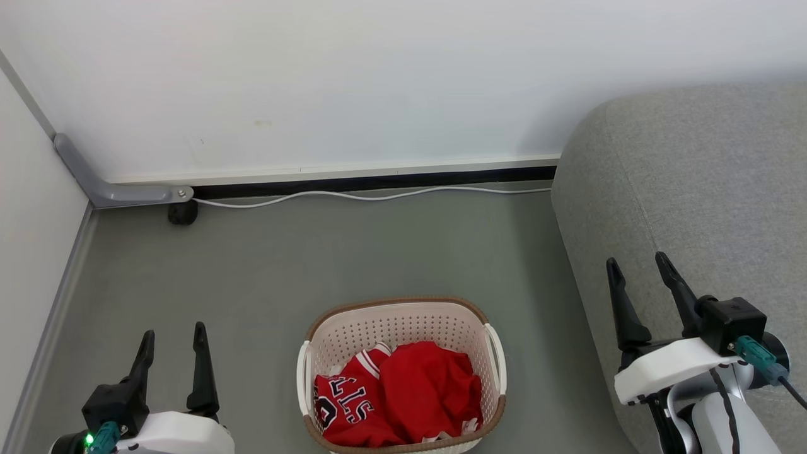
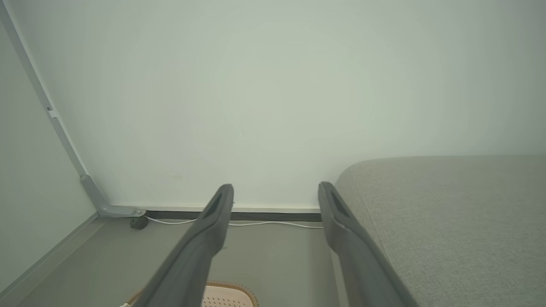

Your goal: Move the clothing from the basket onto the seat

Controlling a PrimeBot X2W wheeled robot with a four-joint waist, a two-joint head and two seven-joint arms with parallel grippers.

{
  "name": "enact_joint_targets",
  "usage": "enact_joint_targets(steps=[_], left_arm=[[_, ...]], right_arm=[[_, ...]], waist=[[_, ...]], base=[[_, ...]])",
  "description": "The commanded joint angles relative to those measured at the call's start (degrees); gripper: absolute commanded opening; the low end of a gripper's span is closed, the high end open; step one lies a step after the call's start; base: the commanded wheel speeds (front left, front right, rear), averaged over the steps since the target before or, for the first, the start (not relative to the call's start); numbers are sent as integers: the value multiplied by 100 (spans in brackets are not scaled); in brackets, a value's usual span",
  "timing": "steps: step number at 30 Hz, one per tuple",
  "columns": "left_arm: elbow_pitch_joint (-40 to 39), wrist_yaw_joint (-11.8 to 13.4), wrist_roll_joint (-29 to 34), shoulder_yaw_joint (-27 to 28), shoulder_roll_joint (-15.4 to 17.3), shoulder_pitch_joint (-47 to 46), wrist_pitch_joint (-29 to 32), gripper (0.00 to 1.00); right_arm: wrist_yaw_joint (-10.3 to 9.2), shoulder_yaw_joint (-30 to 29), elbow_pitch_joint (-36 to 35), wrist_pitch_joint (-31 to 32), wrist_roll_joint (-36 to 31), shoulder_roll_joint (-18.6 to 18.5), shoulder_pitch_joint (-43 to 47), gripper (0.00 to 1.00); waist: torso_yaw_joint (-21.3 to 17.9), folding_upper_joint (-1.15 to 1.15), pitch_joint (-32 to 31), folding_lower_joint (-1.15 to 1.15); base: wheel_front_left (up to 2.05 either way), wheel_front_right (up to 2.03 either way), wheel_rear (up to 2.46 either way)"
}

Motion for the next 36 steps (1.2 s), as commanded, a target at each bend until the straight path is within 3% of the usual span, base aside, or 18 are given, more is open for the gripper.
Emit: enact_joint_targets(steps=[1, 9, 19, 29, 36], left_arm=[[-135, -10, 64, 143, 51, -110, -36, 100], [43, -92, -81, -148, 48, -270, -36, 100], [425, -130, -273, -886, 47, -971, -36, 100], [1092, -174, -448, -1760, 47, -2202, -36, 100], [1988, -287, -323, -2198, 47, -3192, -36, 100]], right_arm=[[41, 90, -175, -60, -29, -7, -77, 100], [41, 82, -254, -60, -1, -13, -194, 100], [41, 133, -495, -60, 2, -74, -740, 100], [41, 265, -778, -60, 48, -33, -1504, 100], [41, 425, -907, -60, 123, 47, -1953, 100]], waist=[[-6, 0, 16, 1], [-58, 0, 323, 1], [-181, 0, 1308, 1], [-380, 0, 2535, 1], [-626, 0, 3266, 1]], base=[[0, 0, 0], [0, 0, 0], [0, 0, 0], [0, 0, 0], [0, 0, 0]])
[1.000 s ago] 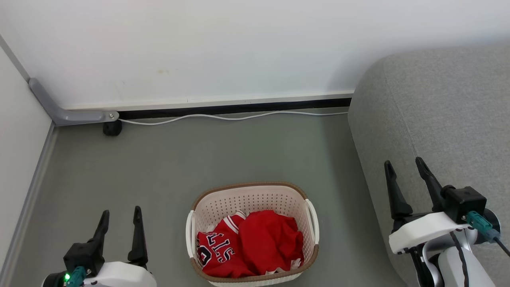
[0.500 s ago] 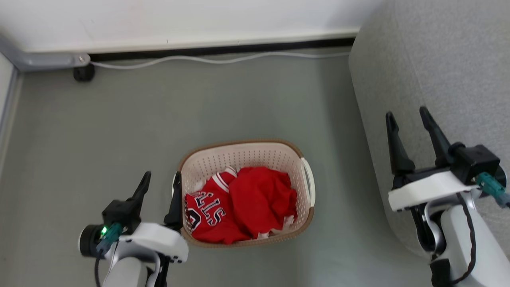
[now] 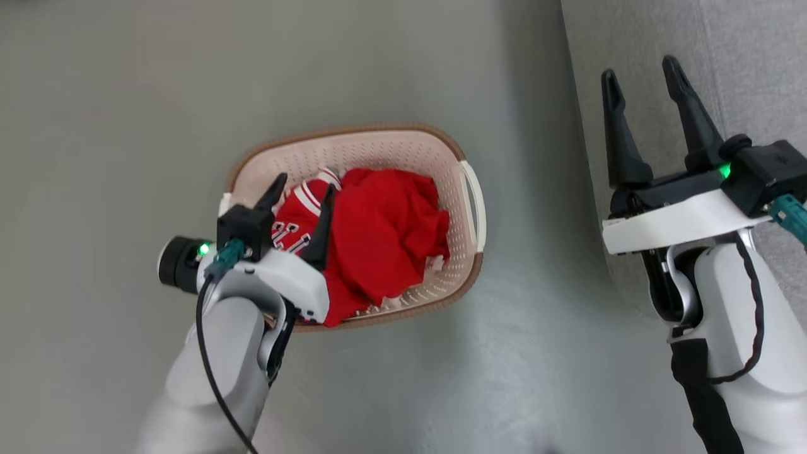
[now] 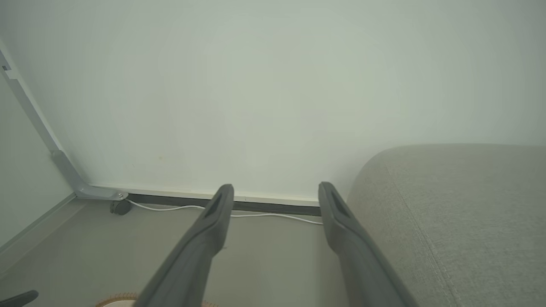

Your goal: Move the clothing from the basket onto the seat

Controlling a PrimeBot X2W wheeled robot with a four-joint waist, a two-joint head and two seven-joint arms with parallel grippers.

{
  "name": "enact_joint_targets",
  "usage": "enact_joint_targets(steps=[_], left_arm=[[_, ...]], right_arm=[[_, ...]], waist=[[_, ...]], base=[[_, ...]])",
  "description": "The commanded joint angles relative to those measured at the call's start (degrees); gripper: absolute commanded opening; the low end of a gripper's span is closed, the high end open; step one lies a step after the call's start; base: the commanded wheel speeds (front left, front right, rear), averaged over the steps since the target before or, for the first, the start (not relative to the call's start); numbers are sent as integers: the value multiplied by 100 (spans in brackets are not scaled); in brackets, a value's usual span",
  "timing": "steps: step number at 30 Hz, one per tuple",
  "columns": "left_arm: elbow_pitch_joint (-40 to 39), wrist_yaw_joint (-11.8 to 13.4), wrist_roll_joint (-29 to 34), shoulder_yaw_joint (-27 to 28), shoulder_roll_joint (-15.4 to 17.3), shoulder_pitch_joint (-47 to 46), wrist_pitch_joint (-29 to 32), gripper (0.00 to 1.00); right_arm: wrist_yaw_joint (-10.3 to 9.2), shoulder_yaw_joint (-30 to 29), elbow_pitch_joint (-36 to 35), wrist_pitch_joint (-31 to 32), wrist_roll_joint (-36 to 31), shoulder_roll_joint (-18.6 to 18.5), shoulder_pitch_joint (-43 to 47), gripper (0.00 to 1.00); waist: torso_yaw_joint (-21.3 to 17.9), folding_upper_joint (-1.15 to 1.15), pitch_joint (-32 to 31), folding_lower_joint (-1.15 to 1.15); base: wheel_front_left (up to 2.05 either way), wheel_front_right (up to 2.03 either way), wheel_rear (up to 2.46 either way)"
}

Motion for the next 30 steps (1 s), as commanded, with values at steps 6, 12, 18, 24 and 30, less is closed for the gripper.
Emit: enact_joint_targets(steps=[6, 12, 18, 24, 30], left_arm=[[1002, -189, 309, -127, 67, -1028, -35, 100], [2317, -262, 488, -333, 122, -1882, 20, 100], [2989, -287, 564, -443, 231, -2327, 243, 100], [3399, -183, 611, -512, 413, -2716, 574, 100], [3537, -86, 636, -564, 670, -2991, 918, 100]], right_arm=[[41, 219, -330, -59, 162, 95, -376, 100], [41, 403, -513, -59, 298, 129, -713, 100], [41, 640, -753, -59, 547, 132, -984, 100], [41, 861, -991, -59, 751, 132, -1152, 100], [41, 982, -1120, -59, 915, 133, -1221, 100]], waist=[[-453, 0, 964, 0], [-748, 0, 1512, 0], [-952, 0, 1846, 0], [-1144, 0, 2143, 0], [-1320, 0, 2441, 0]], base=[[0, 0, 0], [0, 0, 0], [0, 0, 0], [0, 0, 0], [0, 0, 0]])
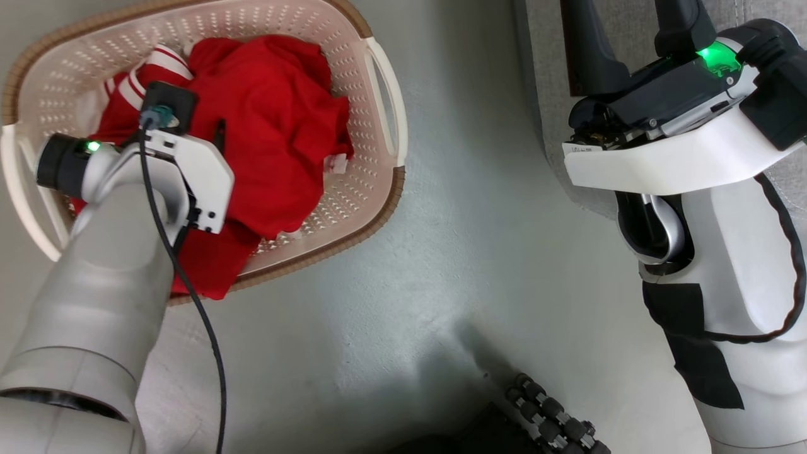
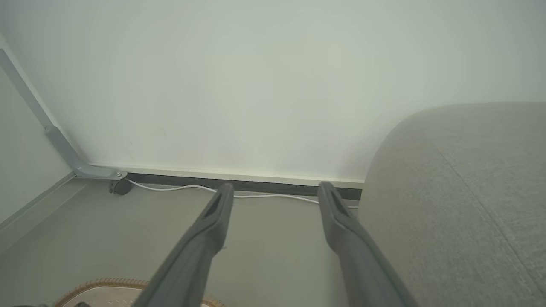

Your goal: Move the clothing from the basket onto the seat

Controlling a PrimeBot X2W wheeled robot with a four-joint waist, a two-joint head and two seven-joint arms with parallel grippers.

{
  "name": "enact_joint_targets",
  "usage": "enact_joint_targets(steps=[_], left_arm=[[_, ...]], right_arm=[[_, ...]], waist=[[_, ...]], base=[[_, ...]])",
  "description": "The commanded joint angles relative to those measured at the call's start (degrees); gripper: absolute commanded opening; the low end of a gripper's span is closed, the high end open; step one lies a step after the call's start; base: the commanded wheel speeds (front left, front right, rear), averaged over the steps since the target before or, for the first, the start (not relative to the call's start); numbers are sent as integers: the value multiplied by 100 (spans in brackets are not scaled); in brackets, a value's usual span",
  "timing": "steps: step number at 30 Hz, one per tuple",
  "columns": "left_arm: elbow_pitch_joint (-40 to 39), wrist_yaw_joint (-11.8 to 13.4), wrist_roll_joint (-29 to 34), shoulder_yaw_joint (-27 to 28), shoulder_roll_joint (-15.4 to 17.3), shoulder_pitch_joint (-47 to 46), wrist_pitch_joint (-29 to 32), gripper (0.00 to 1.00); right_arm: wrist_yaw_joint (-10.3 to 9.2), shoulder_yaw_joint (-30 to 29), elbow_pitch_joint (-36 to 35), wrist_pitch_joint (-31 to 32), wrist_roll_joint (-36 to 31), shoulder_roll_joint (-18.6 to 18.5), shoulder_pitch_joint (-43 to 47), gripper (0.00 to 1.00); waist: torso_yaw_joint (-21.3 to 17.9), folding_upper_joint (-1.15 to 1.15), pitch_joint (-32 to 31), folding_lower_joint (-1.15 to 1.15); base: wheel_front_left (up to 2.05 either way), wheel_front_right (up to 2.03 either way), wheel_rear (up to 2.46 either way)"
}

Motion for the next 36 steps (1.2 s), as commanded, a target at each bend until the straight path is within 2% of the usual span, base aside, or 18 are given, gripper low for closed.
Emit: enact_joint_targets(steps=[1, 11, 12, 13, 22, 36], left_arm=[[-19, 71, 69, 47, 144, -40, 16, 100], [38, 162, 49, -45, 231, -220, 135, 100], [40, 147, 57, -69, 222, -231, 109, 93], [41, 138, 49, -76, 209, -246, 49, 0], [51, 76, -72, -112, 42, -110, -453, 0], [-90, -165, -364, -139, -346, 533, -940, 0]], right_arm=[[40, 73, -190, -35, 72, 37, 96, 100], [40, 17, -239, -35, 125, 38, 174, 100], [40, 9, -233, -35, 126, 38, 182, 100], [40, 3, -226, -35, 129, 38, 186, 100], [40, -21, -46, -35, 119, 38, 177, 100], [40, -283, 440, -35, -293, 38, 567, 100]], waist=[[-105, 0, 134, 0], [-120, 0, 339, 0], [-114, 0, 350, 0], [-110, 0, 359, 0], [-33, 0, 115, 0], [383, 0, -982, 0]], base=[[0, 0, 0], [0, 0, 0], [0, 0, 0], [0, 0, 0], [0, 0, 0], [0, 0, 0]])
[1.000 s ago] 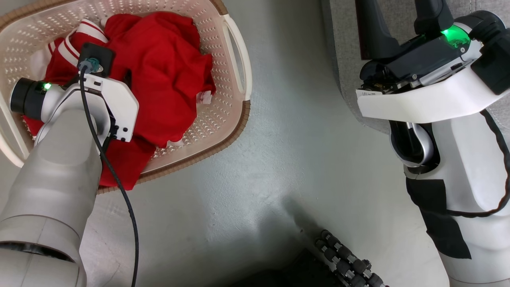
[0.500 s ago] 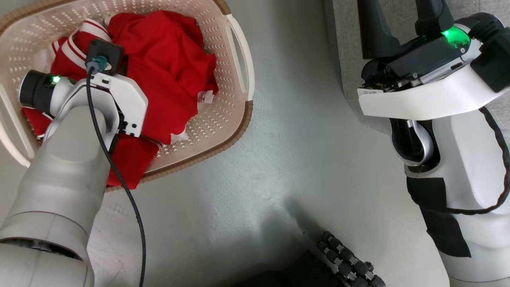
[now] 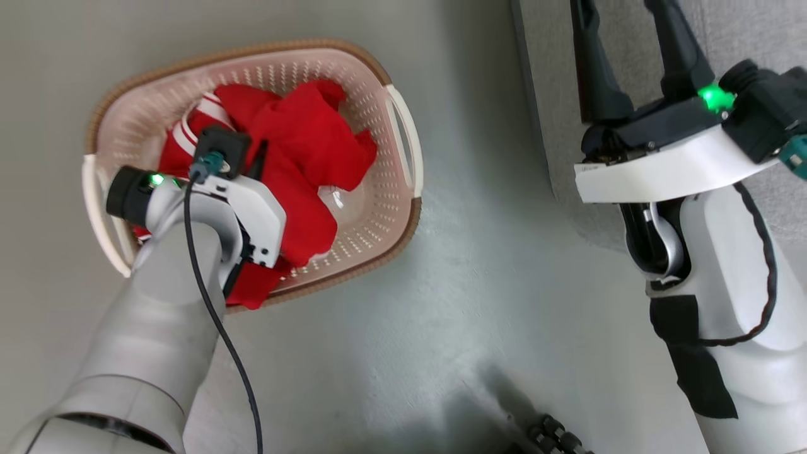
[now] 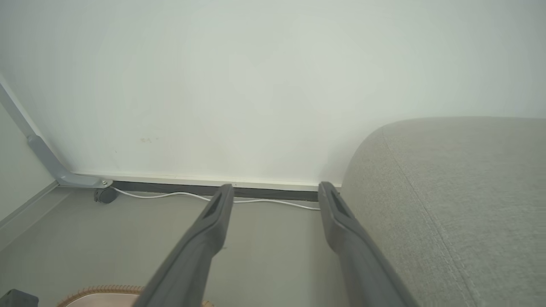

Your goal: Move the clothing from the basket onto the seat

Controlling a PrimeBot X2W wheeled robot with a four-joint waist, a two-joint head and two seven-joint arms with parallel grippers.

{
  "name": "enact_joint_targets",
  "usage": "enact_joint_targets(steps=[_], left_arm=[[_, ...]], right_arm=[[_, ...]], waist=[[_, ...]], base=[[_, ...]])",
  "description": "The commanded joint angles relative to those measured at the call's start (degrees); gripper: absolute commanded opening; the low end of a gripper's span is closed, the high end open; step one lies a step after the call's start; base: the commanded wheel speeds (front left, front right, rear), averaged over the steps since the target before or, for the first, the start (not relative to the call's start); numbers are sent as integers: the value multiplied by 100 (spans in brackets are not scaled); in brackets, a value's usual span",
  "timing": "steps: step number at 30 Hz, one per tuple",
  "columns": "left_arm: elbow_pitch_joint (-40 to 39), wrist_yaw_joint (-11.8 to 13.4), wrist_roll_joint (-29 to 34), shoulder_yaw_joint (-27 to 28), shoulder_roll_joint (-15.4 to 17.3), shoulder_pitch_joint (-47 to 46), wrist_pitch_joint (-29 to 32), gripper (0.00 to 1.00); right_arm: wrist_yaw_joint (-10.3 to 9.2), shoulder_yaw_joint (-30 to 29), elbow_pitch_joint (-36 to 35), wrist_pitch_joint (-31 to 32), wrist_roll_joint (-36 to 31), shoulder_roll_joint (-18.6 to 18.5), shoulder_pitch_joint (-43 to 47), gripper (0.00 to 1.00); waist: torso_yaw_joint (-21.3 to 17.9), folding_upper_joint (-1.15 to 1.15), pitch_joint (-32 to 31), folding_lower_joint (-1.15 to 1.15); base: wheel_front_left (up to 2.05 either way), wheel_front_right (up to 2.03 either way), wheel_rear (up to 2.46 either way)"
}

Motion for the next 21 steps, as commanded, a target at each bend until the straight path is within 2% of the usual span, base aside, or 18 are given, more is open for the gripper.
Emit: enact_joint_targets(steps=[1, 21], left_arm=[[-107, -17, -62, 87, 65, 173, -59, 0], [-1755, -160, -491, -6, -72, 1923, -79, 0]], right_arm=[[40, 22, -92, -34, -44, 30, 269, 100], [40, -563, 755, -34, -475, 27, 1518, 100]], waist=[[154, 0, -280, 0], [772, 0, -2628, 0]], base=[[0, 0, 0], [0, 0, 0]])
